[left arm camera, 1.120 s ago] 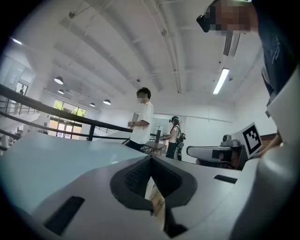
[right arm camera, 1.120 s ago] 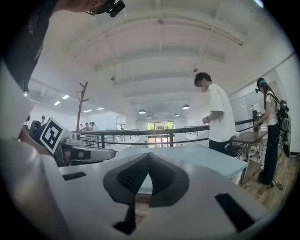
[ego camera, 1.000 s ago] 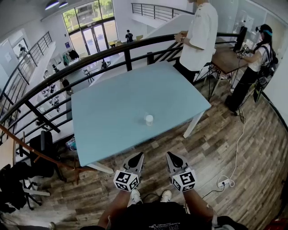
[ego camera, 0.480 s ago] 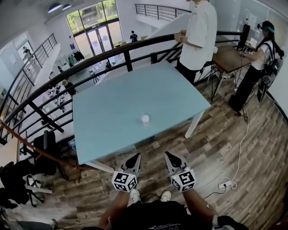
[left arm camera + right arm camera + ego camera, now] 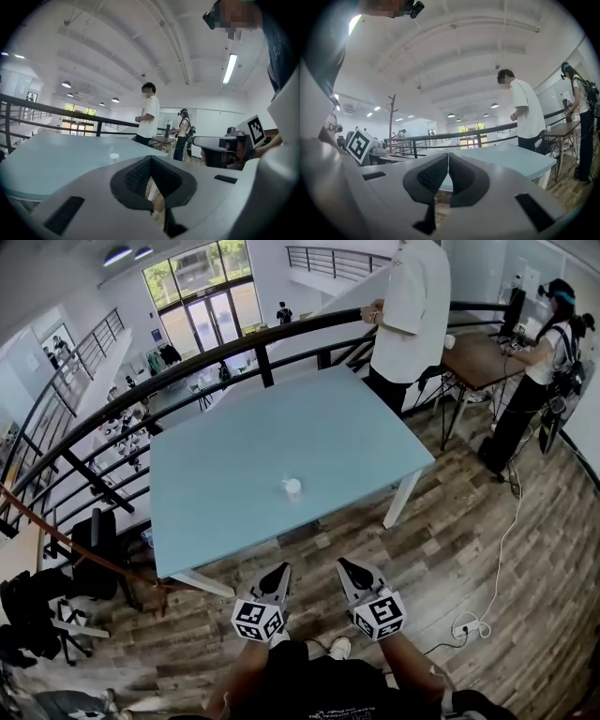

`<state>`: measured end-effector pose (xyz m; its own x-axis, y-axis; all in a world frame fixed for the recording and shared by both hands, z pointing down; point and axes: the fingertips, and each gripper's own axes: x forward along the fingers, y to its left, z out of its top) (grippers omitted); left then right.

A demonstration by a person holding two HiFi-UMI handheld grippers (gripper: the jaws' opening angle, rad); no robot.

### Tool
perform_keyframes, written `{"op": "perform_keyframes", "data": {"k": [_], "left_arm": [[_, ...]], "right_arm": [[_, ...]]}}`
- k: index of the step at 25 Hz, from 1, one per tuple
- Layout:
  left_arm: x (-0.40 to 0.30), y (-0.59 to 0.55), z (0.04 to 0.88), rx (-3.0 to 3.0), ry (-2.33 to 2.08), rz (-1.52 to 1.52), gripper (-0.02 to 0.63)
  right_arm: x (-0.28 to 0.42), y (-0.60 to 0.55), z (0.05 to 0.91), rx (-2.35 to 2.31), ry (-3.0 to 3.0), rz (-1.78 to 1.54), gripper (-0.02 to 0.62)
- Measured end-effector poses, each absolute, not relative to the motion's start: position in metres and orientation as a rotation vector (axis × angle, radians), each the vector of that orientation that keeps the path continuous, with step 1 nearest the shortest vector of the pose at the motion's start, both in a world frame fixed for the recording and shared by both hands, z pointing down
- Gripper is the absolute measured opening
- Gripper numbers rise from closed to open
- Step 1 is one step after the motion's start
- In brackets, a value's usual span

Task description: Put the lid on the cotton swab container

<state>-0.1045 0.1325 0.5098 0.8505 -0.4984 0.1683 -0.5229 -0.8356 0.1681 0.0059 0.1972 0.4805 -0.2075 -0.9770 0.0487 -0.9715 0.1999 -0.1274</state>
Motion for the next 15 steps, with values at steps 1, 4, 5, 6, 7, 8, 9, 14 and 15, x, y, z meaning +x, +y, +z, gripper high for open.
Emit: {"op": "perform_keyframes", "data": {"k": [1,4,5,6,7,8,9,14,15], "left_arm": [[-0.103,0.132,0.511,2.82,-0.788,0.176,0.011],[-0.102,0.127,0.514,2.82,-0.786,0.182,0.009],[-0.102,0.124,0.514,2.82,-0.784,0.185,0.009],[-0.102,0.12,0.513,2.822,-0.781,0.187,0.009],[-0.102,0.114,0.512,2.823,-0.779,0.187,0.009],[-0.1,0.107,0.51,2.824,-0.777,0.185,0.011],[-0.098,0.099,0.509,2.823,-0.776,0.183,0.011],[-0.084,0.057,0.497,2.841,-0.769,0.147,0.009],[-0.083,0.049,0.494,2.852,-0.765,0.144,0.009]], "right_arm": [[0.007,0.196,0.482,-1.948,2.406,-0.202,0.019],[0.006,0.19,0.485,-1.935,2.426,-0.215,0.019],[0.004,0.187,0.485,-1.929,2.431,-0.221,0.02],[0.003,0.182,0.483,-1.923,2.434,-0.224,0.019],[0.003,0.177,0.481,-1.916,2.436,-0.223,0.019],[0.004,0.17,0.477,-1.91,2.439,-0.22,0.02],[0.005,0.164,0.475,-1.907,2.442,-0.215,0.02],[0.02,0.126,0.467,-1.921,2.425,-0.204,0.019],[0.021,0.117,0.464,-1.925,2.421,-0.197,0.02]]}}
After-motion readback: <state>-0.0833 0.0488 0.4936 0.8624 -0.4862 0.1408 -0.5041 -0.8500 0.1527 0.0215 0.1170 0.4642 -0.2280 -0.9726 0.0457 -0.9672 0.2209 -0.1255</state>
